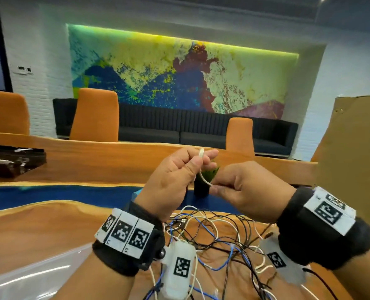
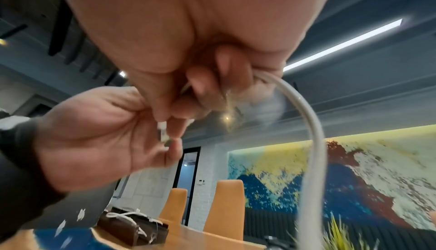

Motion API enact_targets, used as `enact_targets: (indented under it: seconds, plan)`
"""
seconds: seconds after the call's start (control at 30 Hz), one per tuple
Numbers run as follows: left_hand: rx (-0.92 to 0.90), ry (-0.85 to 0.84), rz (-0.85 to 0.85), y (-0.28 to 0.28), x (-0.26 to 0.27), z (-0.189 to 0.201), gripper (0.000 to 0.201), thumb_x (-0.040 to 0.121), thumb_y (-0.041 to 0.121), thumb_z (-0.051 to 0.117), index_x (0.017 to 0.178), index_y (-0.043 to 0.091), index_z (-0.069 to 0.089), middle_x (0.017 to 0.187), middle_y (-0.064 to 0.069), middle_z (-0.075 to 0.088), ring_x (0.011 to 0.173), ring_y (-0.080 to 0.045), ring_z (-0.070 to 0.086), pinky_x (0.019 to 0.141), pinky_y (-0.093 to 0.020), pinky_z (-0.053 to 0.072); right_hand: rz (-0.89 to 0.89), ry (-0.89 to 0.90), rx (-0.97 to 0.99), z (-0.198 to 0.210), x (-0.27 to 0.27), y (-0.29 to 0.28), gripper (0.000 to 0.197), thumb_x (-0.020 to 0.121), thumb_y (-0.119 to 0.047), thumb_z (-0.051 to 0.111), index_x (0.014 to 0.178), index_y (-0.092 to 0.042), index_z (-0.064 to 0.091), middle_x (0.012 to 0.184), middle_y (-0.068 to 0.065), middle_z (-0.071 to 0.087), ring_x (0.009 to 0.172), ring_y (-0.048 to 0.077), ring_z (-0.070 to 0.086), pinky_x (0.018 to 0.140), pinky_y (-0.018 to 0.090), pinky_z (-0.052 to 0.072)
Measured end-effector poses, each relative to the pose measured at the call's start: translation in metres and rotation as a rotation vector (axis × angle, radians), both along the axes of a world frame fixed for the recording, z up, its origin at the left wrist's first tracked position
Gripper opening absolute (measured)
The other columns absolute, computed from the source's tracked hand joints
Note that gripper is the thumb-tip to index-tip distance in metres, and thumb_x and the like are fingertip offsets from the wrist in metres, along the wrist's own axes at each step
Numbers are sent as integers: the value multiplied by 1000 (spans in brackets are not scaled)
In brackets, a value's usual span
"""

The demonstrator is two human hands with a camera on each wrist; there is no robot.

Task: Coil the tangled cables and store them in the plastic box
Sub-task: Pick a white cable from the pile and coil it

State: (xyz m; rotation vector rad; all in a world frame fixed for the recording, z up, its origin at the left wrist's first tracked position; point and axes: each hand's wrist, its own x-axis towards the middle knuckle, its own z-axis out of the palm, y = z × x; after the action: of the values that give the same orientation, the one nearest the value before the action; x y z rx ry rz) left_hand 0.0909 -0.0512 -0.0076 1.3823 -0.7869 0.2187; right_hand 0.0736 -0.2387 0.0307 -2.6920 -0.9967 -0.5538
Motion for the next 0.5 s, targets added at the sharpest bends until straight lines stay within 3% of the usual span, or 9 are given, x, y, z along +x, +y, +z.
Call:
enact_targets:
  seconds: [0.07, 0.13, 0.2, 0.27, 0.33, 0.4, 0.5]
  plan:
    - [107, -102, 56, -1, 3, -2, 21, 103, 11, 45, 101, 0, 62, 117, 3, 71, 109, -8, 65, 89, -17, 48, 54, -84, 5, 11, -4, 0, 21, 90, -35, 61, 76, -21, 68, 65, -5, 59, 62, 13, 54, 58, 39, 47]
    - [160, -131, 87, -2, 5, 1, 21, 102, 14, 47, 100, 1, 64, 101, 11, 70, 94, -4, 63, 84, -18, 47, 75, -177, -2, 23, -1, 0, 22, 87, -36, 63, 75, -19, 70, 64, -6, 59, 59, 13, 53, 54, 34, 45]
    - [226, -143, 129, -1, 7, 1, 20, 101, 19, 49, 98, 8, 66, 89, 3, 68, 85, -8, 59, 79, -21, 45, 78, -222, 84, 31, 2, -3, 19, 85, -34, 70, 76, -18, 71, 63, -9, 57, 58, 7, 52, 54, 25, 43]
    - [294, -123, 119, -2, 8, -4, 18, 102, 20, 50, 97, 15, 67, 87, -8, 69, 80, -10, 57, 73, -20, 44, 75, -219, 188, 34, 9, -8, 16, 83, -30, 74, 77, -16, 71, 65, -10, 58, 60, 6, 53, 56, 19, 42]
    - [275, -32, 30, -3, 7, -9, 20, 103, 16, 45, 100, 13, 65, 84, 7, 72, 75, -6, 55, 66, -19, 39, 84, -211, 234, 33, 17, -9, 16, 83, -29, 74, 79, -14, 71, 68, -7, 61, 63, 7, 56, 59, 20, 45]
    - [169, 100, -141, -3, 8, -13, 24, 105, 14, 40, 99, 10, 63, 93, 9, 75, 74, -8, 52, 64, -26, 33, 111, -154, 348, 27, 26, -10, 14, 85, -24, 73, 82, -10, 73, 71, -4, 65, 65, 7, 58, 62, 22, 49]
    - [-108, 230, -381, 2, 12, -20, 29, 100, 21, 44, 92, 17, 71, 116, -10, 72, 79, -9, 55, 64, -27, 33, 107, -57, 542, 13, 39, -10, 9, 89, -13, 68, 86, -6, 73, 73, -3, 65, 66, 0, 56, 65, 19, 47]
